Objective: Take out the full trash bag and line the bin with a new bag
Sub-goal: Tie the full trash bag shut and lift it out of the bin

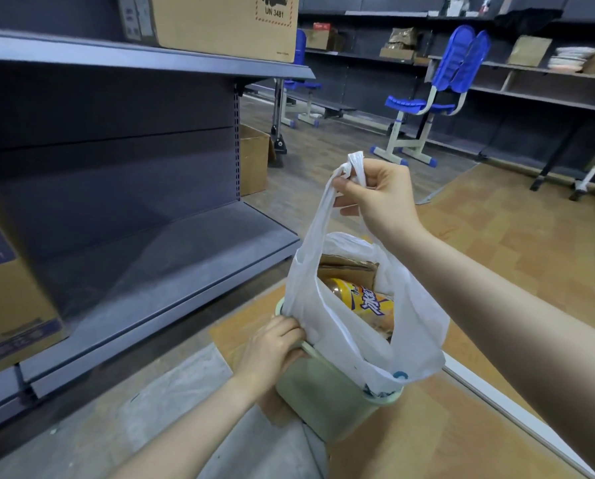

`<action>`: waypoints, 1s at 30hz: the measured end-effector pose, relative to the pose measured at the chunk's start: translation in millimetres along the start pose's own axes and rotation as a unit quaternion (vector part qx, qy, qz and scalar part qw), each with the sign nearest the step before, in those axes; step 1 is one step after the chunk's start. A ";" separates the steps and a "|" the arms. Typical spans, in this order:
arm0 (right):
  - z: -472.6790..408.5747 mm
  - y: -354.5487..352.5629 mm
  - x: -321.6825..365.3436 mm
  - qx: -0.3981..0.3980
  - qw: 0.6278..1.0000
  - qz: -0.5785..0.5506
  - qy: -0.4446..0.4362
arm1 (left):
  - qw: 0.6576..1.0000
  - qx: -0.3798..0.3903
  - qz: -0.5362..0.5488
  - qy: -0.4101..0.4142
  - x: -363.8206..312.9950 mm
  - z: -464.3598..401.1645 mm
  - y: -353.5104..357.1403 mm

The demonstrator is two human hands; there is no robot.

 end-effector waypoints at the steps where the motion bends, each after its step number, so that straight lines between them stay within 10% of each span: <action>1: -1.9 0.1 2.5 -0.005 1.000 -0.003 -0.001 | 1.000 -0.003 0.003 0.000 0.3 0.0 0.0; 16: -13.7 -5.9 -3.2 0.040 0.998 0.039 0.028 | 0.999 -0.013 0.030 -0.035 -5.4 2.2 4.2; 23: -12.6 -8.1 -7.8 0.047 0.998 0.026 0.018 | 0.974 -0.191 0.091 -0.079 -16.4 -96.7 -97.1; 30: -6.3 -18.3 -8.8 0.033 0.998 0.040 -0.030 | 0.920 0.003 0.353 -0.169 -41.9 -191.5 -92.2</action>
Point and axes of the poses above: each hand's wrist, its own z-axis away from the middle knuckle, its own y-axis out of the palm, x = y × z, the point moved 5 cm from there along -z, towards the middle knuckle, and after that the axes turned 2 degrees about -z, right-handed, at the moved point
